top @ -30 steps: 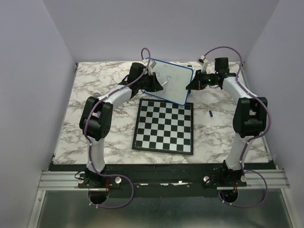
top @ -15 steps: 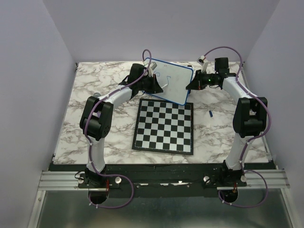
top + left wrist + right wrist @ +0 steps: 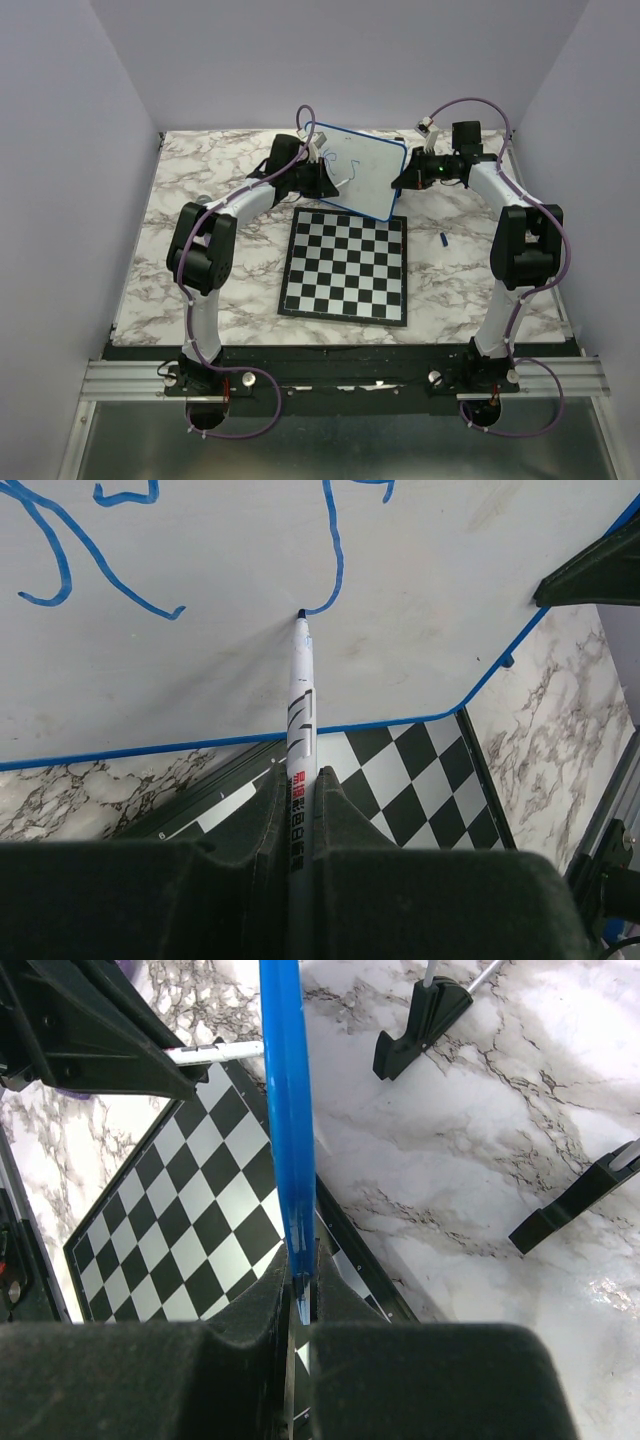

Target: Write a sentence on the whiteboard

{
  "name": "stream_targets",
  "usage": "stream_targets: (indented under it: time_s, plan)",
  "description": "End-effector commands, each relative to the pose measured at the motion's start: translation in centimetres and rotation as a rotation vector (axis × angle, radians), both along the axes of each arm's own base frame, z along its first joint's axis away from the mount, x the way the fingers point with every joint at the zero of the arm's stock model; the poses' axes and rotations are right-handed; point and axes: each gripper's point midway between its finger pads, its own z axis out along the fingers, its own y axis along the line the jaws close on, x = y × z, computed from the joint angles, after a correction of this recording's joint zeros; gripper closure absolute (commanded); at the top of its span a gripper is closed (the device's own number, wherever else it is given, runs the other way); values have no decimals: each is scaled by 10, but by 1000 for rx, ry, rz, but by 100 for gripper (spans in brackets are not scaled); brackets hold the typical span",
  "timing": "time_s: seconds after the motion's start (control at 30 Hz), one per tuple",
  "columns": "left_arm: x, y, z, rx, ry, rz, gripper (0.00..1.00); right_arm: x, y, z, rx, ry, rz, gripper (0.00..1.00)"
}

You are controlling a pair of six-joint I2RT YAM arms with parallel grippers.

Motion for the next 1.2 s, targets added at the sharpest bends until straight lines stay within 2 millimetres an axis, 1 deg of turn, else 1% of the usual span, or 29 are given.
stream_targets:
  time_s: [0.0, 0.1, 0.17, 0.23, 0.27, 0.37, 0.47, 0.53, 0.57, 0.63, 0.67, 0.73, 0.77, 0.83, 0.87, 0.9, 0.93, 0.97, 1.03, 1.17]
  plan:
    - [6, 9, -3, 22, -7, 39, 100, 1, 6, 10, 15, -32, 35, 100]
    - [7, 6, 9, -2, -30, 34, 100, 1, 6, 10, 15, -32, 35, 100]
    - [8, 4, 22, -25, -58, 31, 100, 1, 6, 10, 15, -32, 35, 100]
    - [4, 3, 33, -49, -61, 24, 100, 0, 7, 10, 15, -32, 37, 100]
    - [7, 0, 43, -69, -94, 20, 100, 1, 6, 11, 14, -35, 36, 100]
    - [7, -3, 60, -98, -118, 13, 100, 1, 6, 10, 15, -32, 35, 100]
    - [9, -6, 73, -116, -136, 8, 100, 0, 7, 10, 15, -32, 37, 100]
    - [9, -10, 75, -122, -135, -3, 100, 0, 7, 11, 15, -33, 37, 100]
    - [11, -12, 81, -132, -142, -5, 100, 1, 6, 11, 15, -33, 35, 100]
    - [11, -18, 79, -138, -134, -19, 100, 1, 6, 11, 13, -35, 35, 100]
    - [12, -21, 83, -146, -140, -25, 100, 1, 6, 12, 14, -36, 36, 100]
    - [13, -26, 78, -149, -126, -32, 100, 1, 7, 11, 13, -35, 37, 100]
    - [14, -28, 80, -154, -128, -36, 100, 1, 6, 11, 14, -35, 36, 100]
    - [14, -32, 76, -159, -115, -37, 100, 1, 6, 11, 13, -35, 35, 100]
    - [16, -34, 78, -164, -119, -39, 100, 1, 6, 10, 13, -33, 35, 100]
    - [16, -35, 78, -165, -117, -40, 100, 1, 7, 12, 14, -38, 38, 100]
    - [18, -36, 73, -163, -107, -38, 100, 1, 6, 11, 13, -35, 35, 100]
    - [19, -37, 75, -165, -110, -38, 100, 1, 6, 10, 13, -33, 35, 100]
    - [21, -38, 69, -159, -95, -35, 100, 1, 6, 10, 14, -33, 36, 100]
    - [23, -39, 65, -153, -84, -32, 100, 1, 6, 10, 14, -33, 36, 100]
